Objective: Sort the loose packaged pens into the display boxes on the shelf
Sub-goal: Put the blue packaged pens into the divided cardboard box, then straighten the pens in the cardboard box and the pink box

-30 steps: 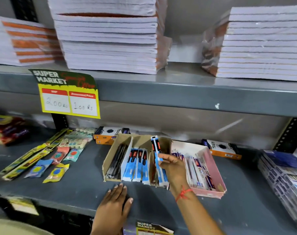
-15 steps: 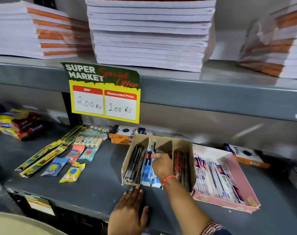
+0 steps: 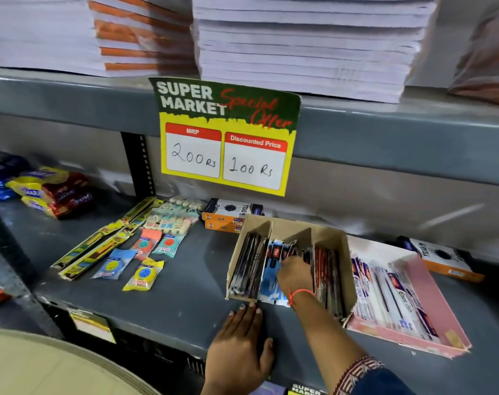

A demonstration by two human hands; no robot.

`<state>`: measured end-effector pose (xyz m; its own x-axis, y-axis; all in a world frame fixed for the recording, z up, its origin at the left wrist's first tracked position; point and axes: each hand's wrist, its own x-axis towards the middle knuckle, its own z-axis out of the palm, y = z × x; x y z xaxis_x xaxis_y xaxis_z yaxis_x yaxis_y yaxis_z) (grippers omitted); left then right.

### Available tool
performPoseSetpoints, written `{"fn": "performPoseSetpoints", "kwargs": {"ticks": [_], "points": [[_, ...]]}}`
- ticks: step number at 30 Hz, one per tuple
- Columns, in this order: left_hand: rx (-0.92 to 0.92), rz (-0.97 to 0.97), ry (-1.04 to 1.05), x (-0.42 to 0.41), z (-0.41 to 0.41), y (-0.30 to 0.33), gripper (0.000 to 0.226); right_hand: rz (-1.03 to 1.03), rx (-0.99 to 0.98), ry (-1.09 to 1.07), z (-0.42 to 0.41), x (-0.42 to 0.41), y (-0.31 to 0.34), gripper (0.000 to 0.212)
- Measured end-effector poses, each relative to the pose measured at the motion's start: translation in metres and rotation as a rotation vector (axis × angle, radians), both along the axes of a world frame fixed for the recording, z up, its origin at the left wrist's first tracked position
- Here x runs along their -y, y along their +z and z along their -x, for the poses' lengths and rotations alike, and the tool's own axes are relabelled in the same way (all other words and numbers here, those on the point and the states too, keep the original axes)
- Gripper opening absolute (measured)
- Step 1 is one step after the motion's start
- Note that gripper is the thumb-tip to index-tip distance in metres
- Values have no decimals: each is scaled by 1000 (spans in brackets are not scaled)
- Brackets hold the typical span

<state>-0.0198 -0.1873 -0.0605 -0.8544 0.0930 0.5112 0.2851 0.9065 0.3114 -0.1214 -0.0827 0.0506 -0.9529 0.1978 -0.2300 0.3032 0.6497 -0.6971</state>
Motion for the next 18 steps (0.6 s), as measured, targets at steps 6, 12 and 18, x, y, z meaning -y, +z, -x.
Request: {"fn": "performPoseSetpoints", "kwargs": {"ticks": [6, 12, 18], "points": [[68, 41, -9, 2, -2, 8, 54, -166, -12, 69, -11, 1, 3, 30], [68, 33, -15, -1, -3, 13, 53, -47, -100, 45, -19, 0, 17, 25], [30, 46, 39, -6, 1, 11, 53, 166, -331, -24, -29, -22, 37, 41]]}}
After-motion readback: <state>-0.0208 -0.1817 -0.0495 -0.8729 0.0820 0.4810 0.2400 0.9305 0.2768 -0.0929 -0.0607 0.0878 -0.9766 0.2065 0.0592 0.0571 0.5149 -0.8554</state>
